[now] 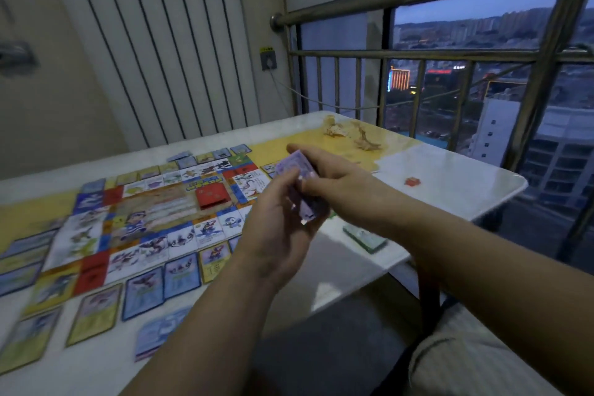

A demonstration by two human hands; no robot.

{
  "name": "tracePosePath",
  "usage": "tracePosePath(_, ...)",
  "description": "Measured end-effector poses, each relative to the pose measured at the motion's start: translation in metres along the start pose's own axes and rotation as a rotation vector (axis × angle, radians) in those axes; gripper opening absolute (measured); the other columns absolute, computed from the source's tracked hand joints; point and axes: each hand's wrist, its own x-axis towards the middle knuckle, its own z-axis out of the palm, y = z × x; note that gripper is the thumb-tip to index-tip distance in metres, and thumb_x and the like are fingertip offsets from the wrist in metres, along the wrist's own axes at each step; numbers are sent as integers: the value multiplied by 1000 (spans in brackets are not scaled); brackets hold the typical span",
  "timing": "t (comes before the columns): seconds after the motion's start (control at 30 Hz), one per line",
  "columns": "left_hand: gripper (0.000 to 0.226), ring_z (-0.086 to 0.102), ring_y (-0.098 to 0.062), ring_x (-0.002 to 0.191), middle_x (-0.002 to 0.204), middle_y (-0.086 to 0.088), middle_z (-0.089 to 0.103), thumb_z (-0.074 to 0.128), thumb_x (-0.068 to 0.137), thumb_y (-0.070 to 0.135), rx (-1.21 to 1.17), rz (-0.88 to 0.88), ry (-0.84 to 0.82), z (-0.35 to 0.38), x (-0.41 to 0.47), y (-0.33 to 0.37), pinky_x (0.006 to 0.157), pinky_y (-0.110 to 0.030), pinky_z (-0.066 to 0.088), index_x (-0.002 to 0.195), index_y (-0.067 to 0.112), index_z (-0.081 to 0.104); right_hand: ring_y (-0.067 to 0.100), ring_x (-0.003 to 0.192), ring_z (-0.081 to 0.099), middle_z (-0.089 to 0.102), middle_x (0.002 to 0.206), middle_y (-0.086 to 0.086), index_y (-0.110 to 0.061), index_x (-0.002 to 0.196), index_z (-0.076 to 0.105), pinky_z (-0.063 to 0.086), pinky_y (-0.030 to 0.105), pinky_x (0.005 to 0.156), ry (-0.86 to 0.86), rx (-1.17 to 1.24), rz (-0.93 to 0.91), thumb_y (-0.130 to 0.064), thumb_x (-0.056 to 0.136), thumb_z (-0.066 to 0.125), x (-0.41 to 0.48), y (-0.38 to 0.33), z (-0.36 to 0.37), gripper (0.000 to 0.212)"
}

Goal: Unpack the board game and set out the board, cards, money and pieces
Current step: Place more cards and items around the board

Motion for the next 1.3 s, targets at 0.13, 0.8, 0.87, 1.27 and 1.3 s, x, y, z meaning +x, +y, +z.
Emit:
tracePosePath(0.13,30,68,-13,95,102,-7,71,39,97,11,-132,30,46,-32,-31,21,89,-27,51,113,8,63,13,138,27,32,150,4,-14,150,18,23,27,113,-86,-370,-213,-4,93,41,7,-1,60,62)
tracePosePath(0.8,26,67,-15,70,85,-9,69,36,95,5,225,38,144,-117,-125,80,71,-33,46,100,4,61,7,111,38,54,128,0,-18,142,39,37,21,92,-217,-729,-721,-30,81,69,6,-31,148,69)
tracePosePath(0.87,27,69,-14,66,80,-9,71,34,96,0,285,107,152,-118,-128,85,59,-26,53,96,3,61,9,114,39,56,130,2,-15,140,43,38,26,94,-190,-723,-798,-34,78,69,7,-35,151,70)
tracePosePath(1.27,16,70,-7,71,82,4,75,55,92,6,855,146,205,-132,-140,93,53,-15,48,91,20,64,0,46,46,58,52,-9,-17,66,64,35,14,45,-206,-388,-219,-38,74,76,21,-41,145,25)
tracePosePath(1.3,14,68,-6,67,82,3,75,57,91,8,864,146,219,-133,-139,93,52,-16,47,92,20,65,2,46,43,57,52,-6,-16,67,66,34,17,45,-224,-385,-199,-38,76,74,20,-40,146,25)
